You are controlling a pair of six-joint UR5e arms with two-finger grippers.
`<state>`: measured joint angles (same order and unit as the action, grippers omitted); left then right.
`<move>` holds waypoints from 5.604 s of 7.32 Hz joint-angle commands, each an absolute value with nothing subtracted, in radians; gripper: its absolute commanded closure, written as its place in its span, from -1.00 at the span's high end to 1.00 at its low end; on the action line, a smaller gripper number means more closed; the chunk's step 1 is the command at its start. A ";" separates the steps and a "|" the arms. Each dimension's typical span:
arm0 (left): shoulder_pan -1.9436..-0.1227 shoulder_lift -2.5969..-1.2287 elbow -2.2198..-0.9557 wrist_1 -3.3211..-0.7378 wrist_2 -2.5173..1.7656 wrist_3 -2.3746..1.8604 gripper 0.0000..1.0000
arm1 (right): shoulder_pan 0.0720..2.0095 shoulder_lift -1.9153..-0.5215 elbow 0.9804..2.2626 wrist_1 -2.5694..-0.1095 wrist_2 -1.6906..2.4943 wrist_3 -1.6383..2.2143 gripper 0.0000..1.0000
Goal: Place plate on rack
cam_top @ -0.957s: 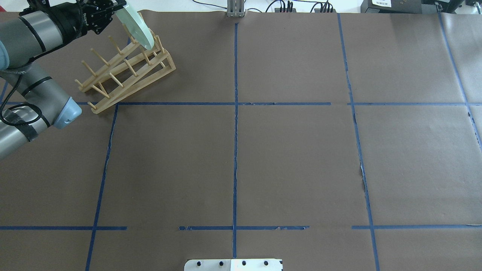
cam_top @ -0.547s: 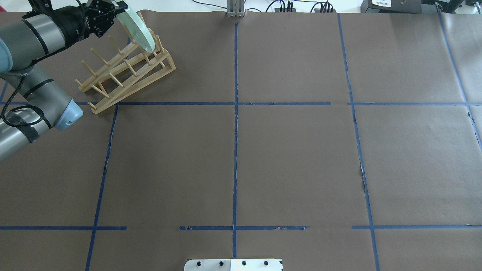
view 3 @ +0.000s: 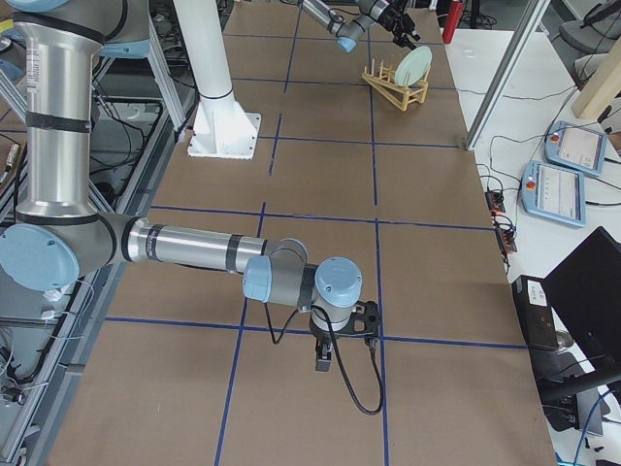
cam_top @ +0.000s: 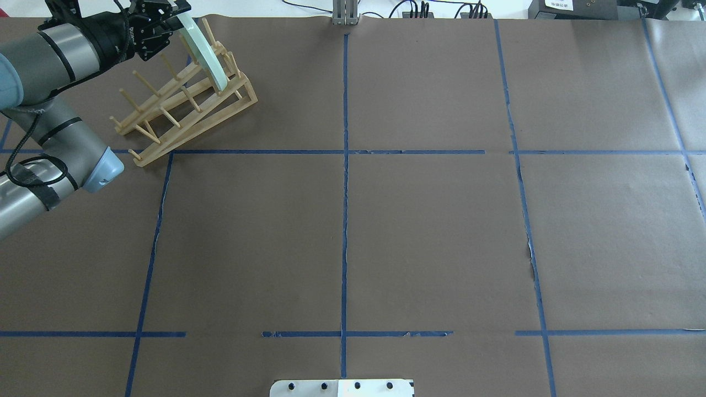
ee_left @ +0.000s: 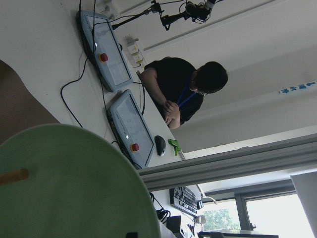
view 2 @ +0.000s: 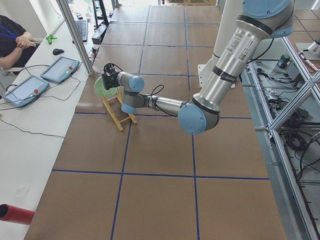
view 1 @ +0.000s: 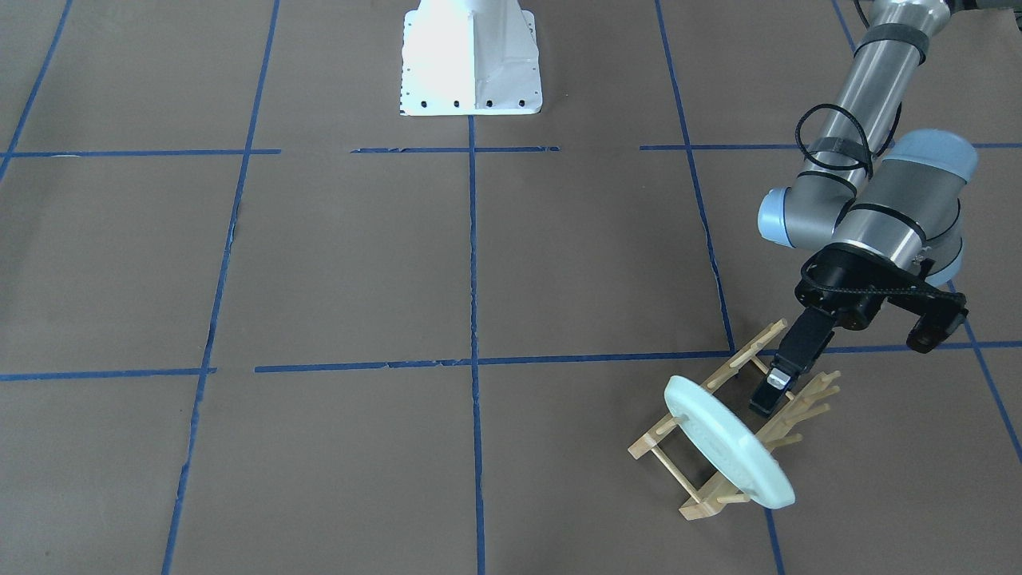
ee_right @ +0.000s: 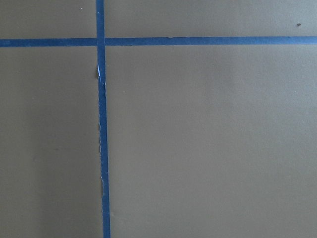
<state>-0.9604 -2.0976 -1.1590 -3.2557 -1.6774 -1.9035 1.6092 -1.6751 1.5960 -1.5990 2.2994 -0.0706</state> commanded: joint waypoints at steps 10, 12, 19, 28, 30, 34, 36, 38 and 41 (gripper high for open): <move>-1.201 -1.769 -1.811 -2.284 -2.031 -0.875 1.00 | 1.609 -1.675 1.597 -1.598 2.299 -0.069 1.00; -1.258 -1.776 -1.917 -2.006 -2.023 -0.649 1.00 | 1.609 -1.675 1.597 -1.598 2.299 -0.069 1.00; -1.385 -1.590 -1.703 -1.867 -2.337 -0.161 1.00 | 1.609 -1.675 1.595 -1.598 2.299 -0.069 1.00; -1.578 -1.511 -1.692 -1.586 -2.358 -0.064 1.00 | 1.609 -1.675 1.597 -1.598 2.299 -0.071 1.00; -1.578 -1.509 -1.690 -1.588 -2.340 -0.052 1.00 | 1.609 -1.675 1.597 -1.598 2.299 -0.069 1.00; -1.588 -1.503 -1.690 -1.586 -2.321 0.044 1.00 | 1.609 -1.675 1.595 -1.598 2.299 -0.069 1.00; -1.588 -1.494 -1.689 -1.585 -2.329 0.044 1.00 | 1.609 -1.675 1.595 -1.598 2.299 -0.069 1.00; -1.588 -1.493 -1.687 -1.585 -2.330 0.043 1.00 | 1.609 -1.675 1.595 -1.598 2.299 -0.069 1.00; -1.588 -1.493 -1.687 -1.586 -2.332 0.041 1.00 | 1.609 -1.675 1.595 -1.598 2.299 -0.071 1.00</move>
<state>-1.5877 -1.4927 -1.6875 -1.5860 -2.3304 0.0426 1.6092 -1.6751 1.5957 -1.5984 2.2994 -0.0694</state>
